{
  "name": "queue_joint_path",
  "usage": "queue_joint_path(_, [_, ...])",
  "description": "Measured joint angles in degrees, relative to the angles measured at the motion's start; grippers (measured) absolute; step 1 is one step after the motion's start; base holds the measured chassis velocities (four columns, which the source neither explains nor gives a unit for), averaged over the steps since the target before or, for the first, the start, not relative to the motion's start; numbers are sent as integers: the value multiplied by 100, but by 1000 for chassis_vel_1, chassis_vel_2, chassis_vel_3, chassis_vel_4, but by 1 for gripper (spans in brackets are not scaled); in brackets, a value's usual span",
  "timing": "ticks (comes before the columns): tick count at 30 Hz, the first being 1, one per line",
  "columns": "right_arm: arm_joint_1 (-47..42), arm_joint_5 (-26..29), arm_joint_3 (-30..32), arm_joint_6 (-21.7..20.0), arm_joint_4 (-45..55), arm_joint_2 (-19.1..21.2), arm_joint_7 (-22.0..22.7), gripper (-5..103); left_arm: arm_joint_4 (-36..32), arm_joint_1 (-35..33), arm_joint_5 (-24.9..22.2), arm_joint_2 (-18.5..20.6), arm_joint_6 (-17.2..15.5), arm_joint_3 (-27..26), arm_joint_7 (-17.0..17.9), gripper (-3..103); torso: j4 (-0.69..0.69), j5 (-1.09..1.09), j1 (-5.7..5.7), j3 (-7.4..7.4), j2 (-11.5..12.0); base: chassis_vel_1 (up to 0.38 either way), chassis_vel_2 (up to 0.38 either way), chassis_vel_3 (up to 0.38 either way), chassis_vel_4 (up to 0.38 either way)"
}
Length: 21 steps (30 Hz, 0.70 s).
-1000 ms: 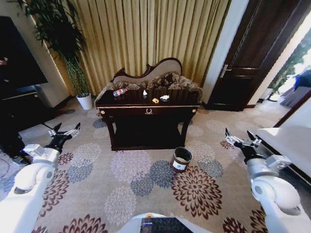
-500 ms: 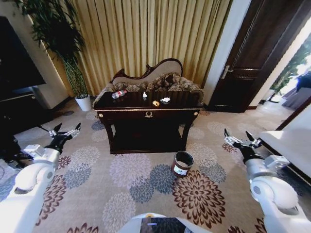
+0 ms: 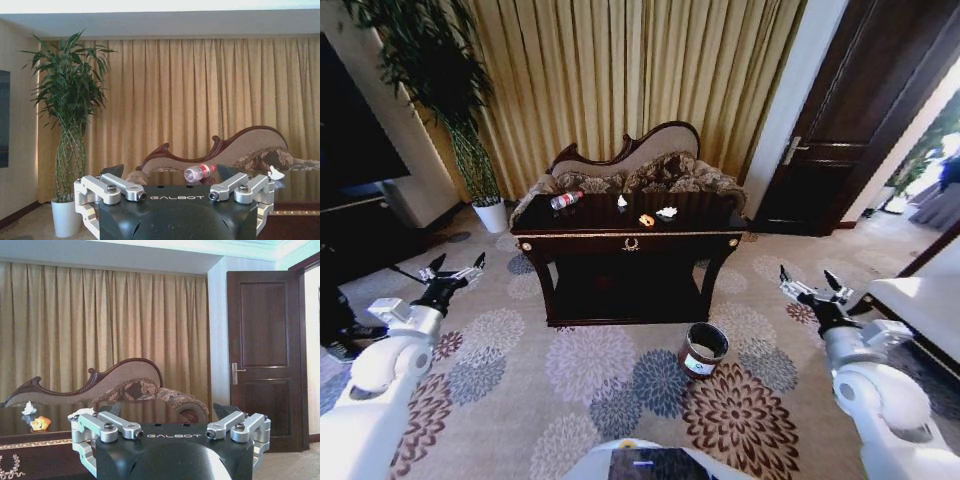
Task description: Move to the front of the table and place the trash on the table into the trash bin.
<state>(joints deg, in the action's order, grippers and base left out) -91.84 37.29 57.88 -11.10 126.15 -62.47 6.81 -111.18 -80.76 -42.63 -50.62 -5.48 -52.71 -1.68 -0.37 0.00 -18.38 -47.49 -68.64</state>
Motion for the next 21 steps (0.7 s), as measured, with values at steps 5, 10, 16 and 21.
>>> queue_joint_path(5, [1, 2, -9, 0, 1, -3, 0, 100, -6, -4, 1, -14, 0, 2, -8, 100, -1, 0, 0, 0, 0, -98, 139, 94, -154])
queue_joint_path(10, [-8, -2, -11, 0, 3, -21, 0, 100, -2, -20, 16, -36, 10, 8, -14, 100, 0, 0, 0, 0, 0, -156, 187, 154, -181])
queue_joint_path(16, [-18, -2, 8, 2, 7, -31, 0, 100, 4, -17, 20, -41, 14, 16, -22, 100, -1, 0, 0, 0, 0, -183, 170, 189, -166])
queue_joint_path(21, [-30, -2, 20, 6, 13, -45, 0, 100, 9, -12, 24, -48, 16, 24, -29, 100, -1, 0, 0, 0, 0, -172, 171, 183, -187])
